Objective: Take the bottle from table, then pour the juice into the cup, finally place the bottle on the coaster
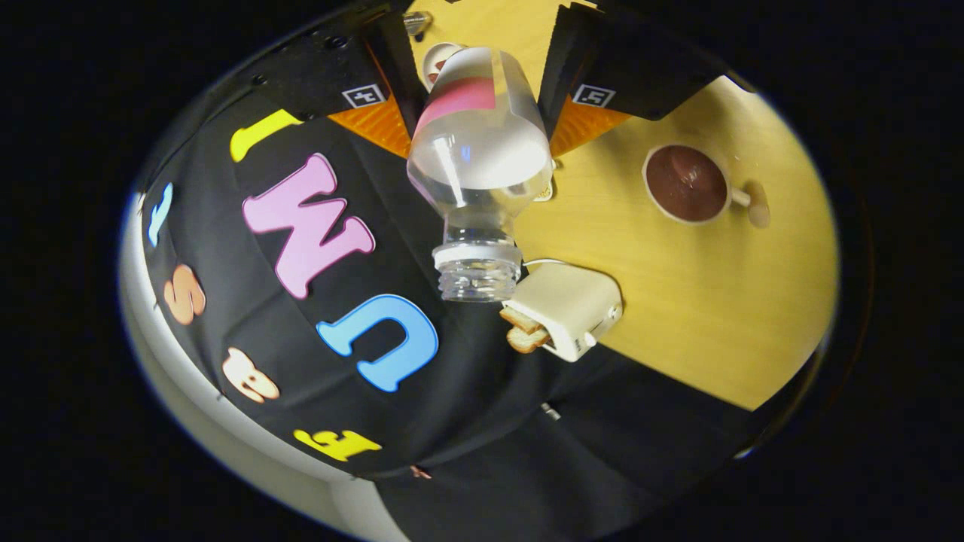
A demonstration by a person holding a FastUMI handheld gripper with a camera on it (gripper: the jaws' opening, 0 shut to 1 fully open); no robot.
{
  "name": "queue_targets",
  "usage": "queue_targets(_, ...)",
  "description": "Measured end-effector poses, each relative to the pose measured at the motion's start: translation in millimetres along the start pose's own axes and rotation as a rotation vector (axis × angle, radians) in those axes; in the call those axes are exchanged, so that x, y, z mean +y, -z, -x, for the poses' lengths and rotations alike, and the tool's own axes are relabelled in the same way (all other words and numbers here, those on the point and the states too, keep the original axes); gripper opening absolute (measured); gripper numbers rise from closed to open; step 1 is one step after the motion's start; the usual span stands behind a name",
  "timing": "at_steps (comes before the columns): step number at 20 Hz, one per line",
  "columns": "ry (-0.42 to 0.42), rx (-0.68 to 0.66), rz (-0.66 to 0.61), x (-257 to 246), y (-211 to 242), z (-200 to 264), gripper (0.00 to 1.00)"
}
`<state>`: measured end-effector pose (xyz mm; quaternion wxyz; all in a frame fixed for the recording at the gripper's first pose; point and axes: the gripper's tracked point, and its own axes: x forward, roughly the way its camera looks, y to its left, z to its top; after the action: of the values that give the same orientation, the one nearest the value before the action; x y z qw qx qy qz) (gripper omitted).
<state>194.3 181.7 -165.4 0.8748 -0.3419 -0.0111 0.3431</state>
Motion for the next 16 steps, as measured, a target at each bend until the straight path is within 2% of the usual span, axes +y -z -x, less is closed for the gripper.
queue_targets(4,-0.012,0.004,-0.342,-8,13,-2,0.74)
queue_targets(6,-0.004,0.009,-0.475,-11,22,-10,0.74)
queue_targets(12,0.056,0.022,-0.755,-16,61,-34,0.74)
queue_targets(16,0.121,0.015,-0.849,-15,85,-47,0.74)
